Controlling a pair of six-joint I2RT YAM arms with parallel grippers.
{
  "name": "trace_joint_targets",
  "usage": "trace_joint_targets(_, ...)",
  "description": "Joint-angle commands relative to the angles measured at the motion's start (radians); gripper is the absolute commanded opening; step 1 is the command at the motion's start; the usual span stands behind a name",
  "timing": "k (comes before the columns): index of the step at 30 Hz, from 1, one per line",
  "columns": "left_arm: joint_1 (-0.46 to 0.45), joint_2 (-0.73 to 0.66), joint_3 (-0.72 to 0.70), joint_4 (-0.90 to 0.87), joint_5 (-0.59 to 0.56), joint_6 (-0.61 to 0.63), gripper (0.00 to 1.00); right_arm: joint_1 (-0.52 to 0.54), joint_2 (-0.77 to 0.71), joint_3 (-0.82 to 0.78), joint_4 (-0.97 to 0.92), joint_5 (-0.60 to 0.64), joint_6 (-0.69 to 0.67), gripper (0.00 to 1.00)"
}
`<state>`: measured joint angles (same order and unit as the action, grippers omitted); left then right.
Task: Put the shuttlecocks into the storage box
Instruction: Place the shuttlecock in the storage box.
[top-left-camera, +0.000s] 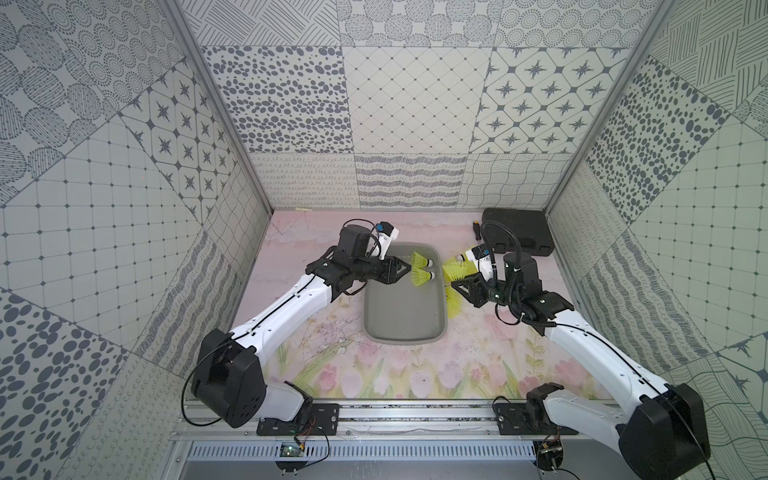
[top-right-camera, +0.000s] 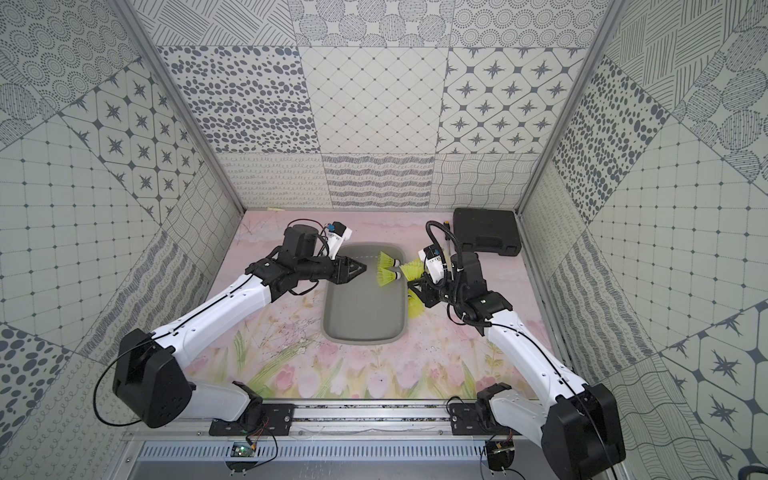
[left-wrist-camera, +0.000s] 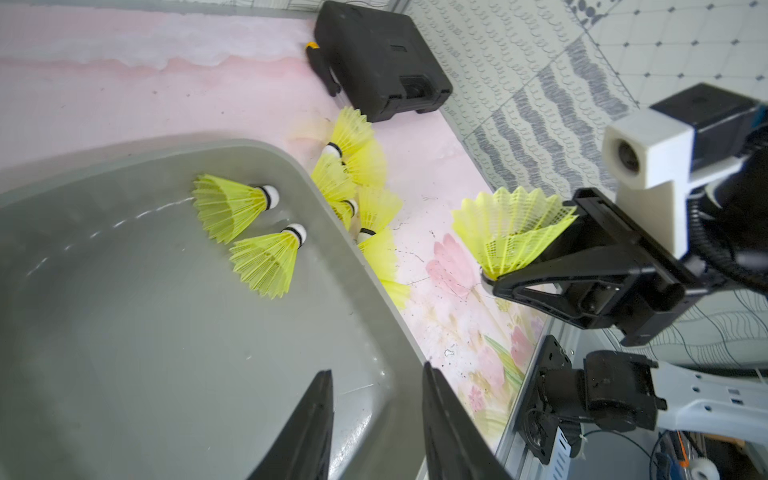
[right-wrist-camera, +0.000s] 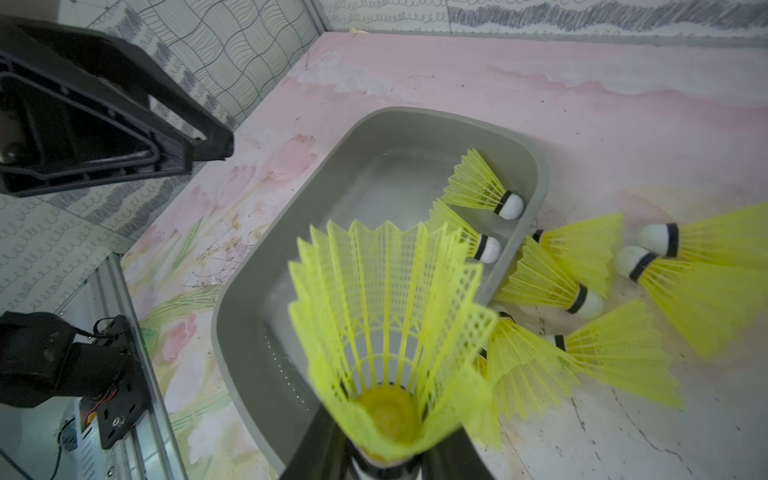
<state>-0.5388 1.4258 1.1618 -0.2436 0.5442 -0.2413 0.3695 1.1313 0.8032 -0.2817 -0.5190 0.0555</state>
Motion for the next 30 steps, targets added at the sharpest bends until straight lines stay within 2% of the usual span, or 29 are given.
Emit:
trace_joint_targets(1,-0.013,0.041,0.083,-0.023,0.228,0.288,0.41,0.02,0.039,0.059,-0.048,-0.114,-0.088,0.24)
trace_joint_targets(6,-0.015,0.078,0.16,-0.102,0.302,0.398,0.42,0.059,0.09,0.095,-0.056,-0.121,-0.093,0.24)
trace_joint_targets(9,-0.018,0.092,0.194,-0.148,0.347,0.453,0.47,0.079,0.122,0.114,-0.059,-0.123,-0.091,0.24)
trace_joint_targets(17,-0.018,0.131,0.258,-0.314,0.479,0.606,0.53,0.117,0.185,0.16,-0.082,-0.154,-0.103,0.25)
trace_joint_targets(26,-0.018,0.194,0.333,-0.488,0.473,0.756,0.5,0.136,0.222,0.203,-0.13,-0.195,-0.119,0.25)
trace_joint_targets(30,-0.019,0.203,0.337,-0.497,0.434,0.769,0.5,0.142,0.223,0.208,-0.139,-0.203,-0.125,0.24)
